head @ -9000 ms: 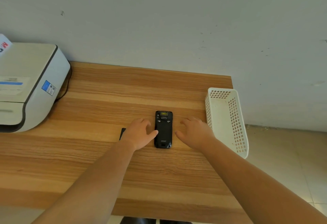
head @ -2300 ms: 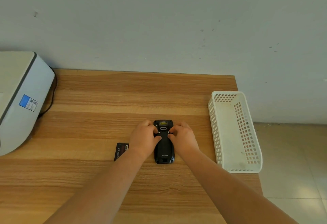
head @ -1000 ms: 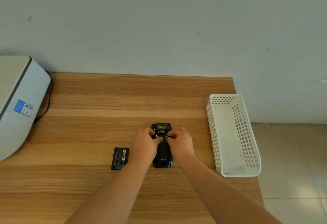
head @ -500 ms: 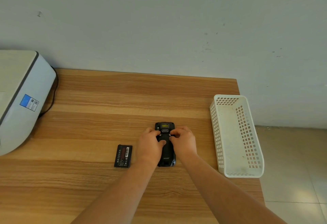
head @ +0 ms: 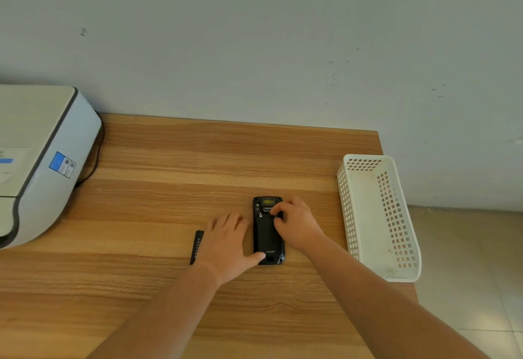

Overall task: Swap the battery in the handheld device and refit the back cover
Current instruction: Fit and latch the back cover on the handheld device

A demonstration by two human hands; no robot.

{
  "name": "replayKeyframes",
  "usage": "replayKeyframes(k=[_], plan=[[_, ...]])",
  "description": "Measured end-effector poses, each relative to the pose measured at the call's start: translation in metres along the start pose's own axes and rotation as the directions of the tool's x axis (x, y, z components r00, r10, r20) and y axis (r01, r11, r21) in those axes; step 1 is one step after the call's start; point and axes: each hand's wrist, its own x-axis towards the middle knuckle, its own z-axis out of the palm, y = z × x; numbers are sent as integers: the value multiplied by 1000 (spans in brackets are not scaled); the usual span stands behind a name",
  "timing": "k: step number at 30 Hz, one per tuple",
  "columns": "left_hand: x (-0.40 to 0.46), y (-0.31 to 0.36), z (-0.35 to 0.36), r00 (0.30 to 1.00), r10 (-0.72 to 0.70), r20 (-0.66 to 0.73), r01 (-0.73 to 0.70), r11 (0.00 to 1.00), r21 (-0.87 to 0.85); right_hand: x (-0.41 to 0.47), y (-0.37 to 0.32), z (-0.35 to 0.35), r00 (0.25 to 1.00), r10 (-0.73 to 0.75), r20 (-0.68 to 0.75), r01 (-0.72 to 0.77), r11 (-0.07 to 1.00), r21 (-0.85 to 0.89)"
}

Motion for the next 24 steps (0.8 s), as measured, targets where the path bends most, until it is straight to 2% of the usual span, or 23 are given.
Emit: replayKeyframes(k=[6, 14, 22, 24], plan=[[-10, 7, 11, 999, 3, 49, -6, 998, 64, 1, -9, 0, 995, -28, 101, 47, 979, -199], [-8, 12, 15, 997, -22, 70, 17, 997, 71, 1, -21, 3, 990, 44, 131, -7, 963, -270], [-12, 13, 19, 997, -34, 74, 29, 997, 69, -11, -17, -10, 1000, 12, 9, -13, 998, 55], [-14, 13, 19, 997, -29, 75, 24, 998, 64, -16, -13, -11, 1000, 0, 7, -1, 998, 66]])
